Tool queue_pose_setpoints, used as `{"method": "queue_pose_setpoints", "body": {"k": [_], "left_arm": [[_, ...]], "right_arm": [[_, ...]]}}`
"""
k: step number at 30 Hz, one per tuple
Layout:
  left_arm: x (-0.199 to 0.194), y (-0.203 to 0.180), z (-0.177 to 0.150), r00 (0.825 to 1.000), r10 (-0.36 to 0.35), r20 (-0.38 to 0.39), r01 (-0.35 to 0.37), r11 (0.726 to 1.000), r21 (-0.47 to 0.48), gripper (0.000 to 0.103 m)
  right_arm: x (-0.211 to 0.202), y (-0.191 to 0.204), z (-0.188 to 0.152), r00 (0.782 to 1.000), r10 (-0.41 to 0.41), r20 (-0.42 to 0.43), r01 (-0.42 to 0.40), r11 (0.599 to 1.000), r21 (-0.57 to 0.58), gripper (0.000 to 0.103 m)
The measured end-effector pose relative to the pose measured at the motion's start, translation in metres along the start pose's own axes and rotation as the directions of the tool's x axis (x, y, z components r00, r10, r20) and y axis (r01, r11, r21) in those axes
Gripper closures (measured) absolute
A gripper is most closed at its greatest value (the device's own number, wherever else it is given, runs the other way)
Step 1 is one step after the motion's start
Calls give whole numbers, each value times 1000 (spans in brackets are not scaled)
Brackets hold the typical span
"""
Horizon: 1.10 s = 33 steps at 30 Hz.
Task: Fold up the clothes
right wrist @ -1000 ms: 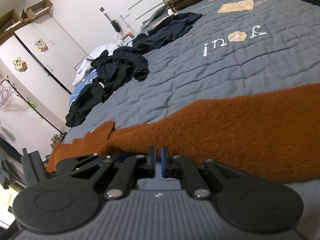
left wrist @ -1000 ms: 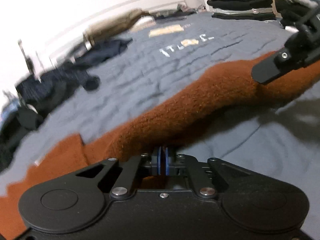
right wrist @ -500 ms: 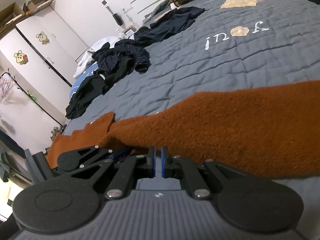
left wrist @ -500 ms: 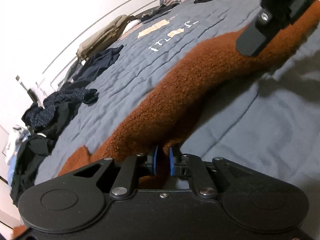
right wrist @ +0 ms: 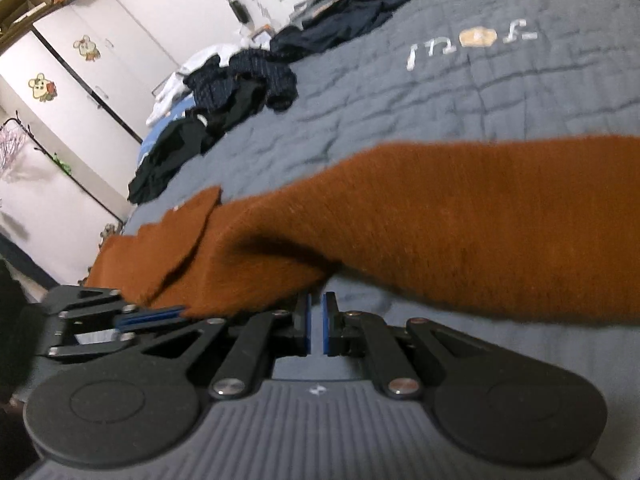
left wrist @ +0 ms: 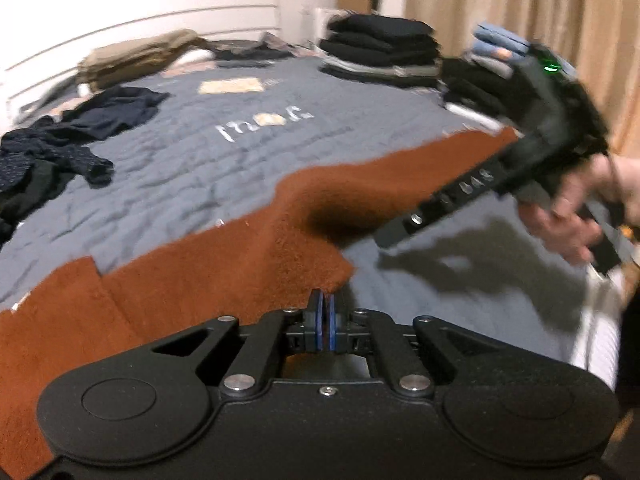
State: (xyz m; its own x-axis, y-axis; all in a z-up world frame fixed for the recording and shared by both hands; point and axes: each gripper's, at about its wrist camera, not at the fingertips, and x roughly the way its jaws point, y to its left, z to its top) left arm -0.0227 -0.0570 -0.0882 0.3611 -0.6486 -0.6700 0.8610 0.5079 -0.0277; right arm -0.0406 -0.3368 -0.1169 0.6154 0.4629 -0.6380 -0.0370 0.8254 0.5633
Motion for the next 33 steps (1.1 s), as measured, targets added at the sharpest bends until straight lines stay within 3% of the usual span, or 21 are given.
{"method": "queue_pose_setpoints", "body": {"k": [3,7,9,11,12,21,24,26,28,29,30,31,32,33], "left_arm": [[-1,-1,-9,998,-7,-54,9,999,32,100],[-6,0,-7,998,50,-34,-49,998,35,96],[-11,0,-5,999,43,3,-43,998,34,79],[-15,0,-2,997,49,51,-51,998,26,37],[-17,0,-1,996,54,77,-56,998,21,31],[-14,16,5,981,168,91,-161,984,-77,28],[-22,22,3,975,197,98,-187,977,-107,27],[-27,28,2,966,234,111,-219,966,-139,21],[-31,33,1,953,276,123,-253,952,-175,13],[-31,35,1,948,291,126,-265,946,-187,13],[-28,36,1,946,303,118,-279,942,-186,13],[-25,37,1,943,316,108,-294,938,-182,13],[-22,38,1,939,329,97,-309,935,-177,13],[-19,38,1,938,335,83,-318,932,-173,13]], "right_arm": [[6,-3,-8,998,49,-27,-48,998,45,98],[20,4,-19,991,122,-56,-117,989,90,98],[24,6,-25,984,171,-48,-164,979,124,92],[28,6,-31,980,197,-28,-189,967,170,72],[29,5,-33,979,205,-15,-199,961,192,67],[44,-8,-48,955,253,155,-294,877,381,61],[46,-7,-52,951,245,186,-300,873,385,60],[46,-9,-53,949,241,204,-305,865,398,59],[47,-11,-52,945,237,224,-313,851,422,61],[47,-11,-52,947,225,229,-305,852,425,67],[46,-11,-51,949,212,233,-296,855,427,75],[46,-10,-51,951,199,238,-286,857,428,96],[45,-10,-52,951,193,241,-284,854,435,103],[44,-11,-52,951,190,244,-283,851,443,103]]}}
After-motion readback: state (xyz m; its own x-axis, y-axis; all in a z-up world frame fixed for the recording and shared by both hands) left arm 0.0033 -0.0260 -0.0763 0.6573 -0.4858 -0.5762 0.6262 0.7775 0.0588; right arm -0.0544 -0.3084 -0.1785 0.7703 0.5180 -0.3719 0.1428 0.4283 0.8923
